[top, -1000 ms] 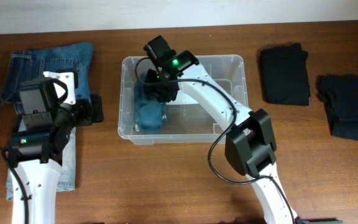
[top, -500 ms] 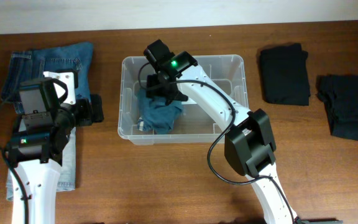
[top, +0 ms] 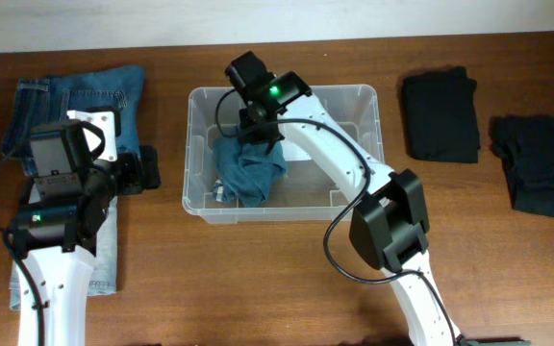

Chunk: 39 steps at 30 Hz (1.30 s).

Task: Pack container
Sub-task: 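Lower and press the denim shirt into the container's left side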

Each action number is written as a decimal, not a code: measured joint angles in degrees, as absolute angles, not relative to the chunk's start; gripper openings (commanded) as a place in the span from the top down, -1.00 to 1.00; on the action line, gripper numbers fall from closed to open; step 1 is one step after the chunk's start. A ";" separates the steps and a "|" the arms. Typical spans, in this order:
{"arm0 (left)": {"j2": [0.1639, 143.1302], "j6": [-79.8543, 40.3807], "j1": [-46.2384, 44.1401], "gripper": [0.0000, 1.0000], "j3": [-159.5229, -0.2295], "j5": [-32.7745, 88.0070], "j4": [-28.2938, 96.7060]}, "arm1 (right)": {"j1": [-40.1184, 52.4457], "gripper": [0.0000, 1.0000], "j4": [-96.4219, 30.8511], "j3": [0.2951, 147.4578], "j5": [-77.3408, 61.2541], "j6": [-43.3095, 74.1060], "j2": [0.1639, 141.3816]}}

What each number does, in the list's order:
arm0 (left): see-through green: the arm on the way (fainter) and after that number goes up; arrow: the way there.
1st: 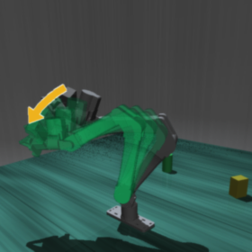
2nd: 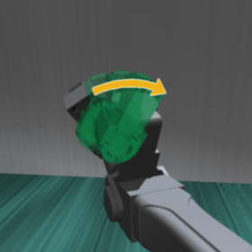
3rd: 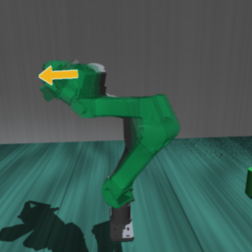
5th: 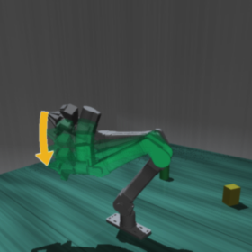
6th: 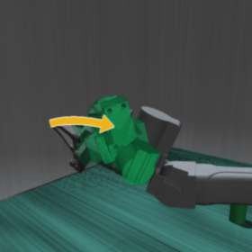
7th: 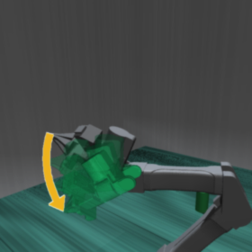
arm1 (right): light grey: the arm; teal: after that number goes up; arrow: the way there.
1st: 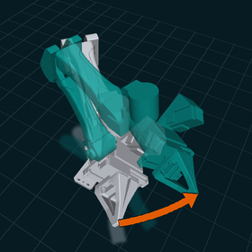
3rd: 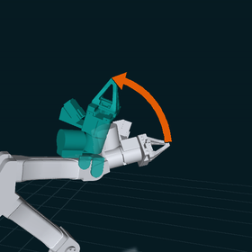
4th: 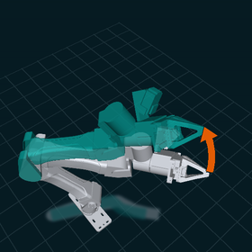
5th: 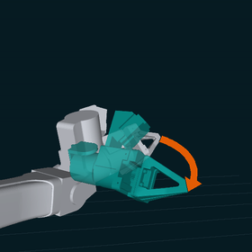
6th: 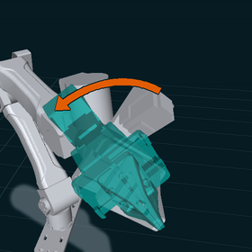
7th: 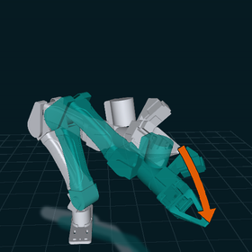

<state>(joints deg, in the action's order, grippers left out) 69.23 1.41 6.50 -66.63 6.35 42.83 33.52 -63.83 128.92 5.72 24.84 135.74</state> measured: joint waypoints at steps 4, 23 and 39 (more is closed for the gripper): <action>69.23 1.41 6.50 -0.99 -66.63 6.35 42.83 | 32.16 0.77 -63.86 127.20 5.80 24.75 135.79; 69.23 1.41 6.50 -0.99 -66.63 6.35 42.83 | 33.28 0.82 -57.54 119.00 -4.73 25.28 137.12; 69.23 1.41 6.50 -0.99 -66.63 6.37 42.83 | 34.33 0.60 -62.87 120.46 -0.12 24.10 137.10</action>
<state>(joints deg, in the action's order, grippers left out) 69.23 1.41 6.50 -66.63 6.37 42.83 34.33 -62.87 120.46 -0.12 24.10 137.10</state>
